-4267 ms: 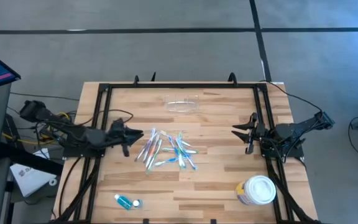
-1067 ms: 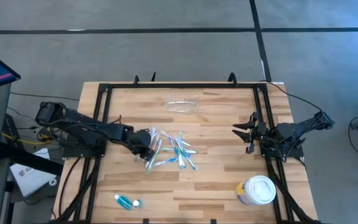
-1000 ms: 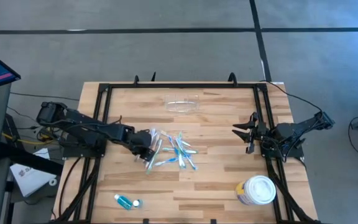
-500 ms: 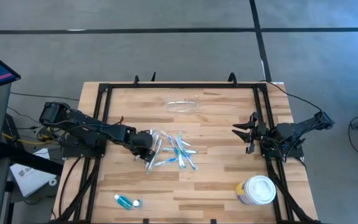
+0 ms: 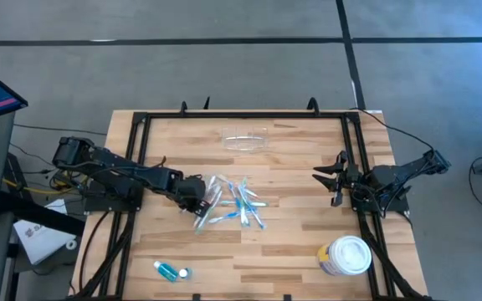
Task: Pick & Place toothbrushing station
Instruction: Put the violet toothbrush into the transparent organizer
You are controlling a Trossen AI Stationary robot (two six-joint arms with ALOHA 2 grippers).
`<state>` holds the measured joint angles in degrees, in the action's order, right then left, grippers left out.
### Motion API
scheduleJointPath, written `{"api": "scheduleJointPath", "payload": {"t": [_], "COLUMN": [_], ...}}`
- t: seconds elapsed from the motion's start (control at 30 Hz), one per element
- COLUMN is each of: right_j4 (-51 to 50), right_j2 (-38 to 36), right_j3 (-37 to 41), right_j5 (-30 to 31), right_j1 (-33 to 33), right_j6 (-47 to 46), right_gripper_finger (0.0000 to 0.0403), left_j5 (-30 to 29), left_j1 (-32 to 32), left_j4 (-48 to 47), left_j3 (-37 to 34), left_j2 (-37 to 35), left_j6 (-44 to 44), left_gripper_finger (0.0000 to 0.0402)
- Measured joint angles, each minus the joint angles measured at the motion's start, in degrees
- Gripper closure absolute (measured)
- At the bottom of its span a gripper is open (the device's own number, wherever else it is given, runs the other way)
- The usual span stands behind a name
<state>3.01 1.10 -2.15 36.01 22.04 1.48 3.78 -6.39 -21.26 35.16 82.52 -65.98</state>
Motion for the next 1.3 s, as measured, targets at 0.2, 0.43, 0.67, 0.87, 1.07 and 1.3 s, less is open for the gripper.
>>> {"api": "scheduleJointPath", "payload": {"t": [0.2,0.43,0.67,0.87,1.07,1.3], "right_j4": [0.00,-0.02,0.01,2.24,4.50,8.96], "right_j2": [0.00,0.00,0.00,0.02,0.00,0.26], "right_j3": [0.00,0.00,0.00,0.00,0.00,0.00], "right_j5": [0.00,0.00,0.00,0.00,-0.03,-1.84], "right_j1": [0.02,0.02,0.02,-0.49,-0.94,-0.92], "right_j6": [0.00,0.00,-0.08,-1.96,-3.46,-4.73], "right_gripper_finger": [0.0300,0.0300,0.0300,0.0300,0.0300,0.0300], "left_j5": [-2.31,-6.68,-14.72,-23.01,-29.49,-32.54], "left_j1": [-0.14,-2.14,-5.00,-7.02,-8.04,-7.32], "left_j4": [-0.38,-0.53,-0.47,3.07,14.15,27.63], "left_j3": [-0.02,-0.02,-0.02,-0.02,-0.02,-0.02], "left_j2": [-2.68,-9.24,-13.66,-16.79,-16.60,-15.44], "left_j6": [0.24,0.36,2.84,9.05,21.41,35.14], "left_gripper_finger": [0.0401,0.0401,0.0401,0.0401,0.0401,0.0401]}}
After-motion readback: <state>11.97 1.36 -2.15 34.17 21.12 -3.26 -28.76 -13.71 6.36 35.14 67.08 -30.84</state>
